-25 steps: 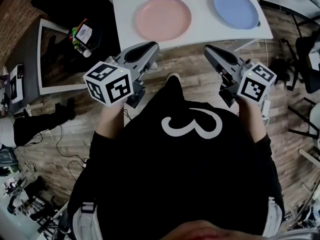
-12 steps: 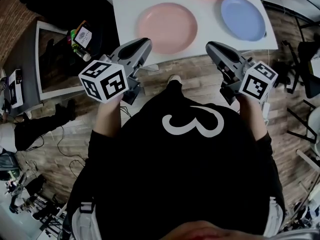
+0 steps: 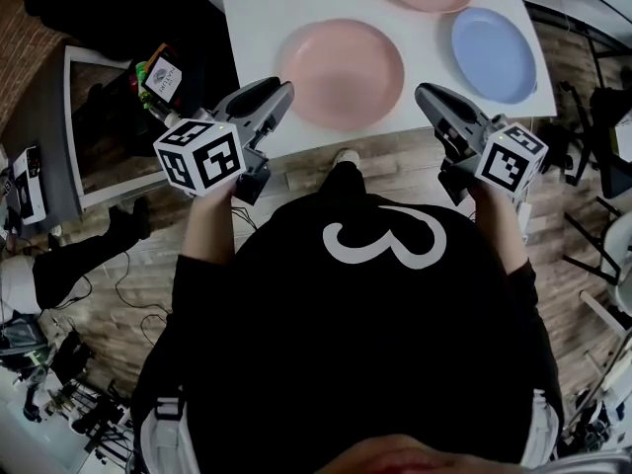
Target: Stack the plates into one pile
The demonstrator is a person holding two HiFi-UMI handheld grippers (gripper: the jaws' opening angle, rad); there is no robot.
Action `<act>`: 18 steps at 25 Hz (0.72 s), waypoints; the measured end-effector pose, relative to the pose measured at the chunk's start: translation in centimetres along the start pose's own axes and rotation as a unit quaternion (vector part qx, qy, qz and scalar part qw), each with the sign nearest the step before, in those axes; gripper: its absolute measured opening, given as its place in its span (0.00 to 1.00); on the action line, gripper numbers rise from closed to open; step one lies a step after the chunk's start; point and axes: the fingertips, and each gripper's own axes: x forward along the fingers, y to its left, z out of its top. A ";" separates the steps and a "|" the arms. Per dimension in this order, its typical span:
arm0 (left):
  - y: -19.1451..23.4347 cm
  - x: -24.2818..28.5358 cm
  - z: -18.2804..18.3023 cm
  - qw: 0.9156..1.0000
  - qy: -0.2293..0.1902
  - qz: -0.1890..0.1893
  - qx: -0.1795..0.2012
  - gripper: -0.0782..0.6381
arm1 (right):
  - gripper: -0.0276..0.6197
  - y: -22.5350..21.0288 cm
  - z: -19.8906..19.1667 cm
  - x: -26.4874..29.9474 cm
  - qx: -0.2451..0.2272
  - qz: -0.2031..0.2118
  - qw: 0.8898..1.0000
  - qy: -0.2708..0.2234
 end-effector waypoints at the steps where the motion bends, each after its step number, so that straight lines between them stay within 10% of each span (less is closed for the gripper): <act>1: 0.5 0.2 0.0 1.000 0.001 -0.001 -0.006 0.25 | 0.09 -0.5 0.1 0.1 0.002 -0.006 1.000 0.000; 18: 9.4 4.4 -3.6 0.995 0.071 0.004 -0.069 0.29 | 0.25 -8.0 -3.0 3.9 0.068 -0.079 0.994 0.035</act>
